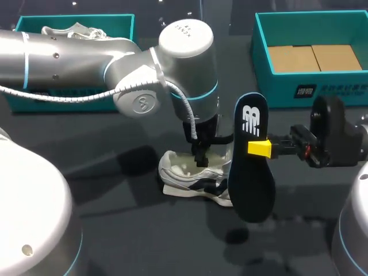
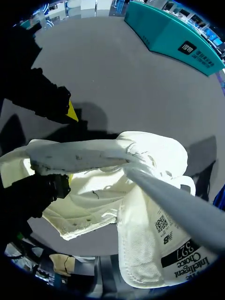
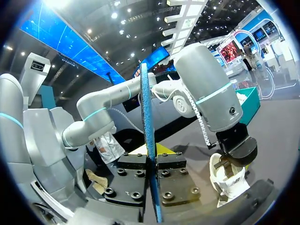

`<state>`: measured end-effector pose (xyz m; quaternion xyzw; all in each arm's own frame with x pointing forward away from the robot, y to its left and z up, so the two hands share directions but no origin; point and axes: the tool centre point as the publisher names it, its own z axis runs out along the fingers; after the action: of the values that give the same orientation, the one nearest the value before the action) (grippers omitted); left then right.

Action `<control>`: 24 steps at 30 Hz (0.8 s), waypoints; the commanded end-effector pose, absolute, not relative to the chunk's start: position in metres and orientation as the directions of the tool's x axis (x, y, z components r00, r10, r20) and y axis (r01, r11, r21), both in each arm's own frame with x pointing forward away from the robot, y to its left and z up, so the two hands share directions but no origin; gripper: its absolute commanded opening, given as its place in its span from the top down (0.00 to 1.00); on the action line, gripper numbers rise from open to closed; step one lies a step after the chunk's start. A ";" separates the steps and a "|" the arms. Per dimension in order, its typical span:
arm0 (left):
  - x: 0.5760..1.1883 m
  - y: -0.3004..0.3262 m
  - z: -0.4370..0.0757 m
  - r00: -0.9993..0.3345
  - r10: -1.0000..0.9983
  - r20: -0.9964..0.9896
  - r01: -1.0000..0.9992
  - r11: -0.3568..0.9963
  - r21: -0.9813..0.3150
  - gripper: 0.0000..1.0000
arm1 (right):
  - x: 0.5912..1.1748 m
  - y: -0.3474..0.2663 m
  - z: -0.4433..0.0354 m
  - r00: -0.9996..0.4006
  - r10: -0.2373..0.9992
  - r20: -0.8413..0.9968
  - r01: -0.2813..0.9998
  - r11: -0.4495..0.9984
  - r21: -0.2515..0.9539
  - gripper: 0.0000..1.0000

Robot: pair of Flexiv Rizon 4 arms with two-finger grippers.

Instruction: Take the shoe out of the shoebox, open the shoe tongue, remove and reinsert the insole, then place the shoe into the shoebox

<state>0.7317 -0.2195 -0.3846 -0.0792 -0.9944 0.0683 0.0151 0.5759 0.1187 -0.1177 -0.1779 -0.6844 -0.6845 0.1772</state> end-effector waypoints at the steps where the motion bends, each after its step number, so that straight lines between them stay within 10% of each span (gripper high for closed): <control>1: 0.731 -0.222 -0.389 -0.987 0.162 0.022 0.158 0.979 -0.129 0.69 | 0.574 0.119 -0.117 -0.873 0.006 0.487 0.487 0.001 0.873 1.00; 2: 0.731 -0.222 -0.389 -0.986 0.164 0.024 0.160 0.979 -0.127 1.00 | 0.574 0.119 -0.117 -0.873 0.006 0.487 0.487 0.001 0.873 1.00; 24: 0.729 -0.205 -0.336 -0.841 0.533 0.086 0.527 0.845 -0.091 1.00 | 0.574 0.119 -0.117 -0.873 0.006 0.487 0.487 0.001 0.873 1.00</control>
<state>0.7294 -0.2053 -0.3519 -0.2378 -0.9684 0.0466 0.0587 0.5759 0.1187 -0.1176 -0.1778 -0.6845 -0.6843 0.1774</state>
